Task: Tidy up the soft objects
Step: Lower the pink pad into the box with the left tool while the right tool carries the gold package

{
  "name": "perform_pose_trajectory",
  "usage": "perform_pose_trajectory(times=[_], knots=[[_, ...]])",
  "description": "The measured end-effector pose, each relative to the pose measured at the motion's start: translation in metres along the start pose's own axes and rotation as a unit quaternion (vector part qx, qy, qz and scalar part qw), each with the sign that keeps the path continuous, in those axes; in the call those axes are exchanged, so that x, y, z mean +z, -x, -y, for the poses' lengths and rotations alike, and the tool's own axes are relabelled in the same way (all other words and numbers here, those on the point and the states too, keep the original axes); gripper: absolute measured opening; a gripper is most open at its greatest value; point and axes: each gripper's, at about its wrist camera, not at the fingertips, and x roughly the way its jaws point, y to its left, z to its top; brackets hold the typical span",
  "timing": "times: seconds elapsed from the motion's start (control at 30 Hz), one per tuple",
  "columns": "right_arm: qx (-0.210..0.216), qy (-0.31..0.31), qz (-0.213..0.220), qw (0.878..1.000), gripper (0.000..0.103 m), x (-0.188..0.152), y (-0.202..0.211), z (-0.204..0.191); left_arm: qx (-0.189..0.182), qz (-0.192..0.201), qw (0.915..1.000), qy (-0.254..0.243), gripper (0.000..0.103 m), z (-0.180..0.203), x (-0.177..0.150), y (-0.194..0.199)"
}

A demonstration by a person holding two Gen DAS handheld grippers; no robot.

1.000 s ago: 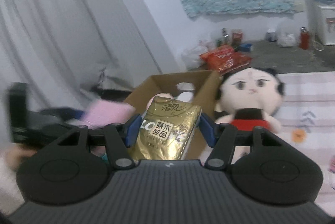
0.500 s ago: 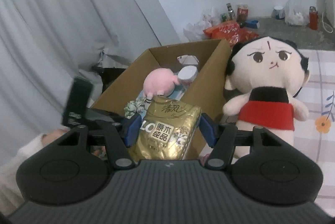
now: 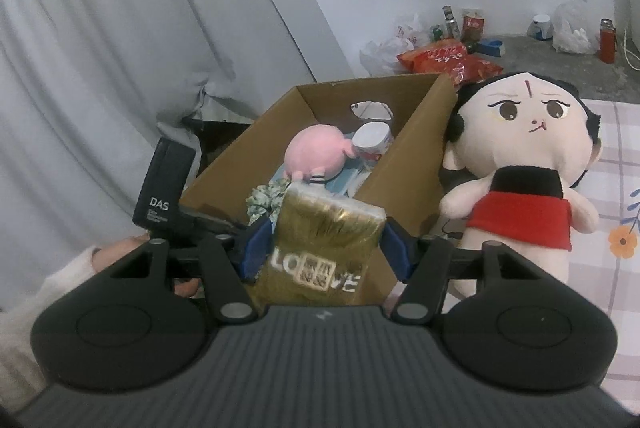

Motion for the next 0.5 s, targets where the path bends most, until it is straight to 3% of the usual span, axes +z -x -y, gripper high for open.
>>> perform_pose_trajectory(times=[0.17,0.27,0.4,0.5], knots=[[0.016,0.045,-0.018,0.999,0.050,0.008,-0.009,-0.027,0.017,0.058,0.9979,0.022,0.042,-0.007,-0.011,0.046],[0.004,0.066,-0.041,0.997,0.020,0.009,-0.025,-0.038,0.027,0.096,0.9942,0.040,0.042,-0.013,-0.027,0.081],[-0.003,0.053,-0.047,0.997,0.022,0.004,-0.019,-0.031,0.051,0.131,0.9894,0.039,0.053,-0.013,-0.052,0.118],[-0.023,0.062,-0.041,0.997,0.036,-0.012,0.007,-0.015,0.049,0.151,0.9866,0.035,0.057,-0.008,-0.068,0.134]])
